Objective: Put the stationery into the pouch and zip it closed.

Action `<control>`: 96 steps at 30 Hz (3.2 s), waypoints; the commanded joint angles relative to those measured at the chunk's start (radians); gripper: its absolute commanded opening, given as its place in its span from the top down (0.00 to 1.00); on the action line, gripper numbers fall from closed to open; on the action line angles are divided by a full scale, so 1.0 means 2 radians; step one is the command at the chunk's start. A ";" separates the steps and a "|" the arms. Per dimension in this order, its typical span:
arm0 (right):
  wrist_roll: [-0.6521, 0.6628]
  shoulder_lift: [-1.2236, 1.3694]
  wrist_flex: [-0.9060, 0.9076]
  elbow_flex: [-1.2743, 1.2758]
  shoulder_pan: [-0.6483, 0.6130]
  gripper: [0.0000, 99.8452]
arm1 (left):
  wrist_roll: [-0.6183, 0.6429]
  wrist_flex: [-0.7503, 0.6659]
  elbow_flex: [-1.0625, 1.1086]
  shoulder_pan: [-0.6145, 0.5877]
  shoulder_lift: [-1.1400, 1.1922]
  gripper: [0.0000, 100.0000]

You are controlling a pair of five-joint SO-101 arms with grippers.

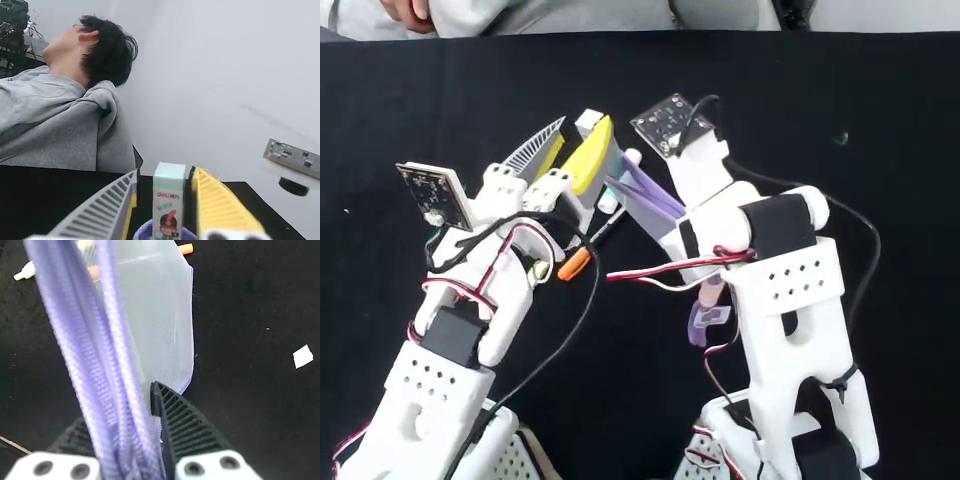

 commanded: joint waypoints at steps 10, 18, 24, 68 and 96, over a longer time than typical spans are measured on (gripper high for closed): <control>-0.005 0.004 0.013 -0.011 0.007 0.99 | -0.071 -0.012 -0.018 0.040 -0.009 0.97; -0.005 0.004 0.013 -0.011 0.008 0.99 | -0.071 0.004 -0.007 0.040 -0.006 0.97; -0.005 0.004 0.012 -0.012 0.008 0.99 | -0.071 0.021 0.016 0.040 -0.008 0.97; -0.015 0.004 -0.008 -0.035 0.157 0.99 | -0.071 -0.055 0.136 0.122 0.042 0.97; -0.019 0.004 -0.011 -0.036 0.153 0.99 | -0.075 -0.052 0.106 0.119 0.259 0.97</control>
